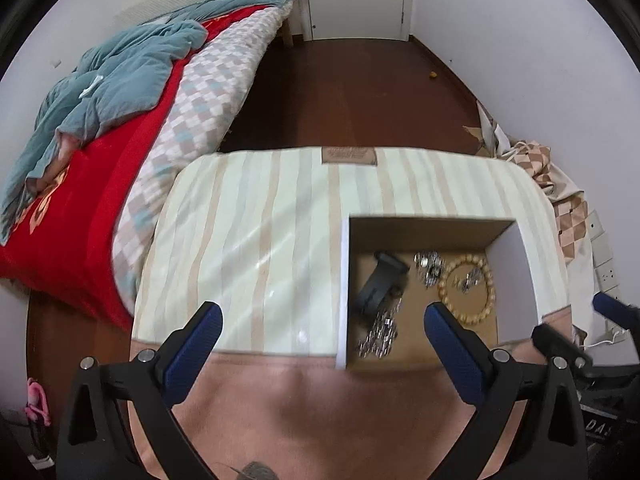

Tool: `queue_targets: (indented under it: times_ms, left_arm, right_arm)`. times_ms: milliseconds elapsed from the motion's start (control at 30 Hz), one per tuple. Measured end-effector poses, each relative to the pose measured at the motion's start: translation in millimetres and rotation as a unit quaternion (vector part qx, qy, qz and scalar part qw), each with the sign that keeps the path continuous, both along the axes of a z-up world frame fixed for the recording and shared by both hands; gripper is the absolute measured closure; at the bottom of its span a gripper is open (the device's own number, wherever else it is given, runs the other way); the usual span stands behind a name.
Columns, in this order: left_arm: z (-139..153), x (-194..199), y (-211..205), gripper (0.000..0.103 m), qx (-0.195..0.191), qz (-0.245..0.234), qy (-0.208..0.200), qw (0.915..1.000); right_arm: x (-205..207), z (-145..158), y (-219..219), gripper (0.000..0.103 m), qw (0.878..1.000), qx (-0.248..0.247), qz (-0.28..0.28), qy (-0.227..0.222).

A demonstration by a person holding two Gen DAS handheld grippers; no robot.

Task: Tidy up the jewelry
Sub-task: 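Withdraw both open tools from the box back over the table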

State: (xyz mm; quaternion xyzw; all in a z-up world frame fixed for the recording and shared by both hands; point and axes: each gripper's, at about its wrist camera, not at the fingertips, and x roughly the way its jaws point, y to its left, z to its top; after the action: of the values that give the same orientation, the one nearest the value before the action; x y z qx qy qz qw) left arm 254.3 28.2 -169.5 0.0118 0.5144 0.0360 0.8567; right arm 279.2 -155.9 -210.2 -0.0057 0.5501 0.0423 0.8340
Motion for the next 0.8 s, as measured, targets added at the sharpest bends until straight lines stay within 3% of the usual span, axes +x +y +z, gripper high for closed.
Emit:
queue_targets:
  times_ms: [167,333,800]
  left_arm:
    - [9,-26,0,0.0,0.005,0.006,-0.011,0.9999]
    - [37,-60,-3,0.0,0.015,0.011,-0.042,0.9989]
    - [139,-161,-4,0.0,-0.003,0.009,-0.122,0.9925]
  right_arm:
    - [-21,13,3,0.0,1.0,-0.017,-0.013,-0.011]
    - [-47,40,3,0.0,0.999,-0.02,-0.021,-0.032]
    - [-156,161,3,0.0,0.993,-0.014,-0.024,-0.119]
